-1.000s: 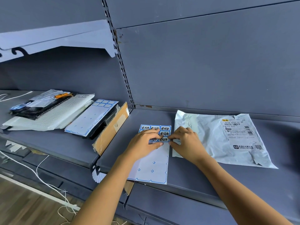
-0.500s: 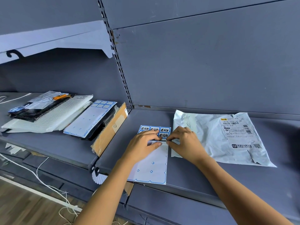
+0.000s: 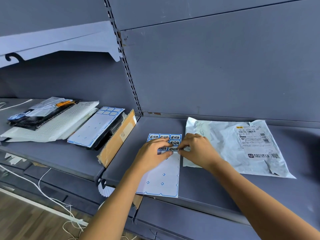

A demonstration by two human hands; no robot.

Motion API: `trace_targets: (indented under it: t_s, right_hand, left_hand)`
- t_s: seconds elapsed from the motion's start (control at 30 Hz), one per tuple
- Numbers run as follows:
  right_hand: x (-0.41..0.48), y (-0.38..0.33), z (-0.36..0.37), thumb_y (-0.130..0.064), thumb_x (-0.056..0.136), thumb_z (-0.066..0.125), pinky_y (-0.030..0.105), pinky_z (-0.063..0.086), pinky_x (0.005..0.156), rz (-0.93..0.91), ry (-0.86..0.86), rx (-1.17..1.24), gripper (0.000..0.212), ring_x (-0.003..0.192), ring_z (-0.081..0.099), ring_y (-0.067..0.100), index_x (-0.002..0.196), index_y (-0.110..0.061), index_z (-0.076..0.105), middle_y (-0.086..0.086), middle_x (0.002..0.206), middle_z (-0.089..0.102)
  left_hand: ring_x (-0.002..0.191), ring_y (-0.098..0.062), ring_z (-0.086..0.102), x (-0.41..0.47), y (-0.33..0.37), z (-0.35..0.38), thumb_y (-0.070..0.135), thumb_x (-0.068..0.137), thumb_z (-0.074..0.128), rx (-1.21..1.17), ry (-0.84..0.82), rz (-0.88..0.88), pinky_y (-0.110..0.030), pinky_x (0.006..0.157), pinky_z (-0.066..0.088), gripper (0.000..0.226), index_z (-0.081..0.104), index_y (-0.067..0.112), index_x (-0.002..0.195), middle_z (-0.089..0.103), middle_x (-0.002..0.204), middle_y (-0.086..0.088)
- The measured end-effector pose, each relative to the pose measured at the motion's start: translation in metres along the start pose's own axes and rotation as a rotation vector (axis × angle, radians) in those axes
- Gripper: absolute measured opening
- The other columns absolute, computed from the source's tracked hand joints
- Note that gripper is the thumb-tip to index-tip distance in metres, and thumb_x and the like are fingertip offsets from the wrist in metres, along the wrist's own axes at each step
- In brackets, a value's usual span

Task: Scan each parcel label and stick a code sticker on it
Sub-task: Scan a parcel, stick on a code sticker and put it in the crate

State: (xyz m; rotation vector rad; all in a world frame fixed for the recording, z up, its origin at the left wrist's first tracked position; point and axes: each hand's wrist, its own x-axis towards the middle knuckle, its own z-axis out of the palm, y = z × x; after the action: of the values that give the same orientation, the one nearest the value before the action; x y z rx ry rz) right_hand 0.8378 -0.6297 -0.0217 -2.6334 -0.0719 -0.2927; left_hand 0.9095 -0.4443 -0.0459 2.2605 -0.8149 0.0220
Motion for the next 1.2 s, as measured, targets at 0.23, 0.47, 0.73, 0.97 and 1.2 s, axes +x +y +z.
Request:
trace_targets:
  t_s: [0.23,0.47,0.73,0.97,1.2]
  right_hand:
    - [0.008,-0.005,-0.007,-0.029,0.088,0.055,0.029,0.03,0.084,-0.06,-0.039,-0.144,0.017,0.101,0.051,0.017,0.092,-0.025,0.071,-0.009,0.104,0.06]
    - [0.009,-0.003,-0.005,-0.025,0.086,0.058,0.03,0.035,0.08,-0.049,-0.026,-0.066,0.014,0.093,0.055,0.017,0.088,-0.022,0.072,-0.005,0.096,0.062]
    - [0.006,-0.002,-0.002,-0.02,0.086,0.059,0.032,0.041,0.079,-0.05,-0.003,0.011,0.013,0.082,0.058,0.018,0.085,-0.021,0.072,-0.004,0.09,0.059]
    - [0.006,-0.002,0.001,-0.018,0.085,0.061,0.039,0.048,0.081,-0.023,-0.01,0.102,0.01,0.077,0.06,0.021,0.083,-0.019,0.071,-0.004,0.088,0.056]
    - [0.007,-0.002,-0.001,-0.013,0.086,0.059,0.034,0.049,0.077,-0.016,0.007,0.158,0.011,0.075,0.058,0.018,0.084,-0.014,0.07,-0.005,0.087,0.052]
  left_hand:
    - [0.112,-0.003,0.055,0.0,0.002,-0.001,0.026,0.082,0.072,0.001,0.0,0.008,-0.029,0.09,0.053,0.027,0.071,0.02,0.108,0.057,0.122,0.017]
    - [0.117,-0.002,0.053,-0.001,0.001,-0.002,0.026,0.084,0.069,0.001,-0.031,-0.014,-0.026,0.093,0.051,0.028,0.069,0.024,0.111,0.055,0.132,0.016]
    - [0.134,0.003,0.034,-0.002,0.004,-0.004,0.031,0.089,0.061,0.118,-0.082,-0.019,-0.025,0.112,0.032,0.048,0.05,0.027,0.136,0.043,0.144,0.017]
    - [0.138,0.004,0.025,-0.002,0.006,-0.004,0.034,0.091,0.057,0.161,-0.105,-0.039,-0.021,0.114,0.024,0.05,0.045,0.029,0.139,0.036,0.147,0.019]
    - [0.14,0.005,0.017,-0.003,0.009,-0.006,0.035,0.095,0.05,0.234,-0.146,-0.003,-0.018,0.114,0.018,0.049,0.039,0.029,0.143,0.028,0.15,0.021]
